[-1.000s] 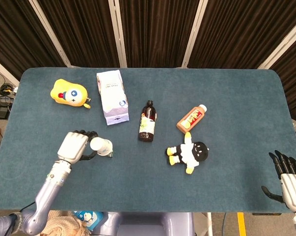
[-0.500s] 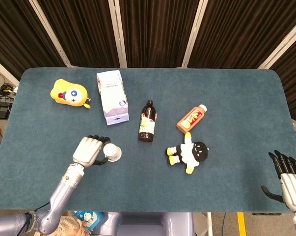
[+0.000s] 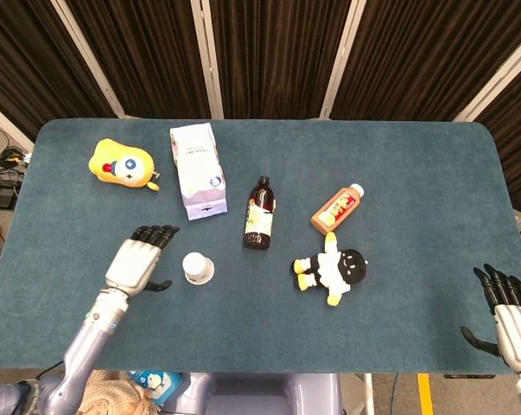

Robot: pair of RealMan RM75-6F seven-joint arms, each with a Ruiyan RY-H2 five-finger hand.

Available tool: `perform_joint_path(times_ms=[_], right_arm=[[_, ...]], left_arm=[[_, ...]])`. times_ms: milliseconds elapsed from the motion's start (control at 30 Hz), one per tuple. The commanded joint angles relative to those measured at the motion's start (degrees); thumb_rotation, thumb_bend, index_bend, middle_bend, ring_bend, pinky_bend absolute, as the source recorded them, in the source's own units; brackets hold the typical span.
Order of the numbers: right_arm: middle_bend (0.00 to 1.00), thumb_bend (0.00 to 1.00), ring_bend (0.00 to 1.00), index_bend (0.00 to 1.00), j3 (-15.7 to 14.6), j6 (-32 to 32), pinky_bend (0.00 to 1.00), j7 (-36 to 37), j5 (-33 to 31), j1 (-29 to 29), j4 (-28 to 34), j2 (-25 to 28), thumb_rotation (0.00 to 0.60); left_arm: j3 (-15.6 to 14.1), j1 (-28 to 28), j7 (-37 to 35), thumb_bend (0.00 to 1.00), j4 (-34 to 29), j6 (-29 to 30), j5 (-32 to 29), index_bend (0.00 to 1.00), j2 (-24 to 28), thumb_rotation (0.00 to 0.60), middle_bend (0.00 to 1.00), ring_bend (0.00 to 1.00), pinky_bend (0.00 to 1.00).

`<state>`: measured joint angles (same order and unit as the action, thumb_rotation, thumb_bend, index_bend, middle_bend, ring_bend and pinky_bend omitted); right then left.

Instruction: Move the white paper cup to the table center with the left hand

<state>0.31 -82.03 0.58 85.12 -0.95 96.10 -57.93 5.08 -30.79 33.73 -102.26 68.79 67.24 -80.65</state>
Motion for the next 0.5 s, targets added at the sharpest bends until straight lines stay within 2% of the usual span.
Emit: perform_joint_path(times_ms=[33, 167, 267, 367, 500], right_arm=[[0.00, 0.24, 0.00, 0.00, -0.01, -0.08, 0.00, -0.13, 0.01, 0.04, 0.02, -0.02, 0.600], [0.00, 0.24, 0.00, 0.00, -0.08, -0.15, 0.00, -0.56, 0.10, 0.09, 0.14, -0.09, 0.600], [0.00, 0.24, 0.00, 0.00, -0.10, -0.18, 0.00, -0.90, 0.09, 0.11, 0.15, -0.19, 0.600], [0.00, 0.24, 0.00, 0.00, -0.05, -0.11, 0.00, -1.13, -0.12, 0.10, 0.16, -0.26, 0.600], [0.00, 0.24, 0.00, 0.00, 0.03, -0.04, 0.00, -1.38, -0.27, 0.04, 0.30, -0.33, 0.600]], left_arm=[[-1.68, 3.34, -3.34, 0.13, -2.06, 3.83, 3.10, 0.09, 4.66, 0.600, 0.11, 0.11, 0.15], [-4.07, 7.40, -6.08, 0.13, -3.07, 7.97, 5.73, 0.08, 10.33, 0.600, 0.10, 0.10, 0.15], [-5.80, 10.31, -9.83, 0.13, -2.26, 10.77, 8.56, 0.02, 13.10, 0.600, 0.03, 0.02, 0.10], [-7.46, 13.04, -13.39, 0.13, 0.77, 13.40, 11.42, 0.00, 14.07, 0.600, 0.00, 0.00, 0.03], [-9.36, 15.65, -16.90, 0.13, 4.33, 14.69, 13.35, 0.00, 14.72, 0.600, 0.00, 0.00, 0.01]])
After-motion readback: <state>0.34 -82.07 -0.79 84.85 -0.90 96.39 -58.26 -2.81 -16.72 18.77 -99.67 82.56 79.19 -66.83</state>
